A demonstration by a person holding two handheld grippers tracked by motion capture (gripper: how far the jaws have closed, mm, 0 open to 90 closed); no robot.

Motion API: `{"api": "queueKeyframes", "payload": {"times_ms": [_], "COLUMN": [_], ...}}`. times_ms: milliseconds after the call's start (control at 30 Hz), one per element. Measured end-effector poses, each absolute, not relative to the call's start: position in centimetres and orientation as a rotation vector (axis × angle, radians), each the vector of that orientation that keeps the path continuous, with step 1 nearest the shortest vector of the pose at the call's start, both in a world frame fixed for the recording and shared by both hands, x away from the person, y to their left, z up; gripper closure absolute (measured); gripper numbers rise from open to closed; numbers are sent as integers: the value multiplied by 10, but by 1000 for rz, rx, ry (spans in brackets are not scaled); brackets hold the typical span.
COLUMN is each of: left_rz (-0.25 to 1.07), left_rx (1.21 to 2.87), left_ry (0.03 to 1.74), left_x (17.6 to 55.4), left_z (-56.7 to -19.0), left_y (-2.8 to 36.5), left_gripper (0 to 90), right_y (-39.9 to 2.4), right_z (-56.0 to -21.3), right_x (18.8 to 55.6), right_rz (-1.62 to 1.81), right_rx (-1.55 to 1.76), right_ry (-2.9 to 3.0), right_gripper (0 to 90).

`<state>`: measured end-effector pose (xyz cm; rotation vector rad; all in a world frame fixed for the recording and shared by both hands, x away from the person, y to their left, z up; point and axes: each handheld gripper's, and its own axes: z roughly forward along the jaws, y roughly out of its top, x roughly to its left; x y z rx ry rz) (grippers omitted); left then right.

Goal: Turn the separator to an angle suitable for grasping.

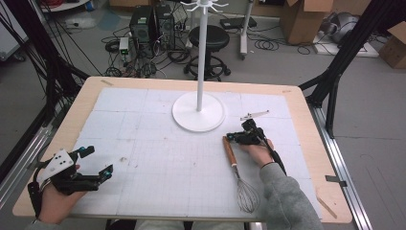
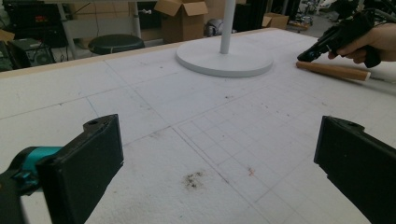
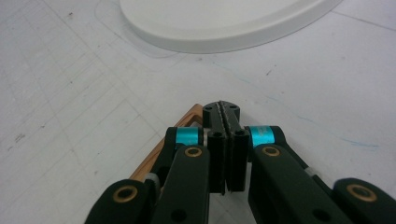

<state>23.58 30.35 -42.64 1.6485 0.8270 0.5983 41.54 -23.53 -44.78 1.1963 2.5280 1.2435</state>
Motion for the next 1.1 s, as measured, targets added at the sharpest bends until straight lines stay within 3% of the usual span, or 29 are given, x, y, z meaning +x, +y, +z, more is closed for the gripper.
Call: {"api": "queueKeyframes", "payload": {"times_ms": [1100], "left_rz": [589], "left_rx": [1651], "left_ry": [816], "left_x": [239], "left_z": [-427], "left_y": [301], "left_gripper": [18], "right_y": [-205], "right_z": [-447], "right_x": [404], "right_rz": [1272], "right_rx": [1128], "right_ry": [2673], "right_gripper": [900]}}
